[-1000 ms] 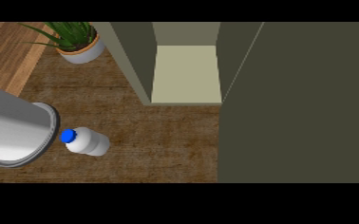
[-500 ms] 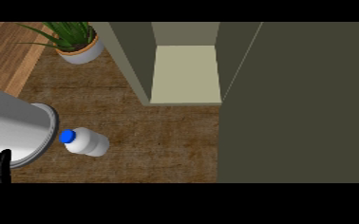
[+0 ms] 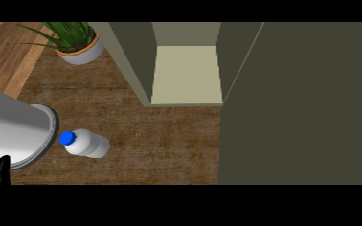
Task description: Pick up the bottled water, place it into the cabinet and close the cabinet
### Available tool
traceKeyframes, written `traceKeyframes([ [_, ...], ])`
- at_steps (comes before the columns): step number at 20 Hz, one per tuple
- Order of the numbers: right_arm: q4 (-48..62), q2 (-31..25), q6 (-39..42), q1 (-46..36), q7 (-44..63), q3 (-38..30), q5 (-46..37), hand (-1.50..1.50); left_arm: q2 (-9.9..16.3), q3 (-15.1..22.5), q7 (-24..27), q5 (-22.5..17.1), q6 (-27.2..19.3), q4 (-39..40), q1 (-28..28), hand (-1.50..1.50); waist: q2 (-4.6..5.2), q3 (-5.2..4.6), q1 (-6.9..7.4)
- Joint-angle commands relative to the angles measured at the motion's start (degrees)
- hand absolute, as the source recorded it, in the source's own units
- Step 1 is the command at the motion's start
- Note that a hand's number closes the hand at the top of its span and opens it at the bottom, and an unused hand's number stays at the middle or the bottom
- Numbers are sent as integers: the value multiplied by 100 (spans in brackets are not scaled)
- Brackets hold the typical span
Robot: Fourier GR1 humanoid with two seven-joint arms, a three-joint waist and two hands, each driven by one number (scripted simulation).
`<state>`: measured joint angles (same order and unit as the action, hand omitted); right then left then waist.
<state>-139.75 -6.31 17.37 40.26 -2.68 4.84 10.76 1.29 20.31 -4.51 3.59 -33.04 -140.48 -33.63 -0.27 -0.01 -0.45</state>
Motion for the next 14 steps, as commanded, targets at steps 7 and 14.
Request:
traceKeyframes([
  [7,-1147,-29,288,1113,-158,-75,406,-150,-124,-469,729,-791,56,1008,-19,-150,-10,-12,-25],
  [14,-1014,-144,514,1290,-534,-205,375,-150,-80,-1525,1237,-1752,637,2025,316,-150,7,-10,-21],
])
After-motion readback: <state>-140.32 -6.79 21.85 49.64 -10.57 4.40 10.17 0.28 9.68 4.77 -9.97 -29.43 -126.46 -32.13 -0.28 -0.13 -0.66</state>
